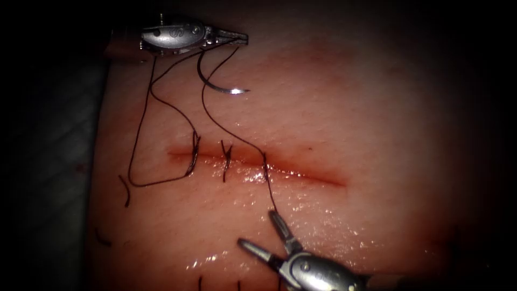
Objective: Wound Closure
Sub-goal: Wrap the long suture end one time clockwise around the right grasper, then grab the tail of suture with the right jaws.
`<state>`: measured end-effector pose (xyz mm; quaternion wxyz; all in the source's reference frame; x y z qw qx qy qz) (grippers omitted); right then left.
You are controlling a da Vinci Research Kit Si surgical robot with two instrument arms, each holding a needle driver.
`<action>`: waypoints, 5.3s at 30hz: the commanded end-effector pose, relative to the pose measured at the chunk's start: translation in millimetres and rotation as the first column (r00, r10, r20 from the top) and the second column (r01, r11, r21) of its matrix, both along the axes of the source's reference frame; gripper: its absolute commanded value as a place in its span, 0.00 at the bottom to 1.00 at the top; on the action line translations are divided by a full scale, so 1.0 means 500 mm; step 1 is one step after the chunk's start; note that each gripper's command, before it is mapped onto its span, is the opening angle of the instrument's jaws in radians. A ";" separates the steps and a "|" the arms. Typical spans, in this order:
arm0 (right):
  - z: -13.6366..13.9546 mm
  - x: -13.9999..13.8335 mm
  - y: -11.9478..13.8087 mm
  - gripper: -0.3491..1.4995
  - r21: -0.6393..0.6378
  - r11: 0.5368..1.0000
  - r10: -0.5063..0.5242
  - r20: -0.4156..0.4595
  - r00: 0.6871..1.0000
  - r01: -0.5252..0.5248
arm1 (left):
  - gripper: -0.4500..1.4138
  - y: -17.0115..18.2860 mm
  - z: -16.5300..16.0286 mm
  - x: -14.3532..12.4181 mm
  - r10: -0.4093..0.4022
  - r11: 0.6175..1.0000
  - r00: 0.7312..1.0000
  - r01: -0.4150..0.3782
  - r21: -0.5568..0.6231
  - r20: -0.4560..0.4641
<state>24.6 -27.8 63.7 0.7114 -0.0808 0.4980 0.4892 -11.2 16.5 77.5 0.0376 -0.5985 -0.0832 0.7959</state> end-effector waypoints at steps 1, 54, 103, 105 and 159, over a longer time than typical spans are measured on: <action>-0.0003 0.0003 -0.0001 0.98 -0.015 1.000 -0.022 0.010 1.000 0.022 | 0.00 -0.0008 -0.0008 -0.0002 0.010 1.000 1.000 -0.010 -0.003 0.008; 0.0001 0.0120 0.0350 0.00 -0.221 0.905 -0.426 -0.514 0.745 0.364 | 0.00 -0.0375 -0.0424 -0.0023 0.033 0.985 0.998 -0.024 -0.168 0.047; 0.0037 -0.0008 0.0389 0.00 -0.417 0.452 -0.872 -0.395 0.290 0.789 | 0.00 -0.0300 -0.0085 -0.0066 0.058 0.993 0.997 -0.053 -0.108 0.046; 0.0039 0.0006 0.0376 0.13 -0.429 0.385 -0.909 -0.327 0.257 0.817 | 0.00 -0.0300 -0.0085 -0.0068 0.060 0.993 0.997 -0.055 -0.108 0.044; 0.0152 0.0036 0.0247 0.00 -0.099 -0.357 -0.925 0.179 -0.336 0.929 | 0.00 -0.0375 -0.0081 -0.0029 0.067 0.996 0.997 -0.064 -0.065 0.042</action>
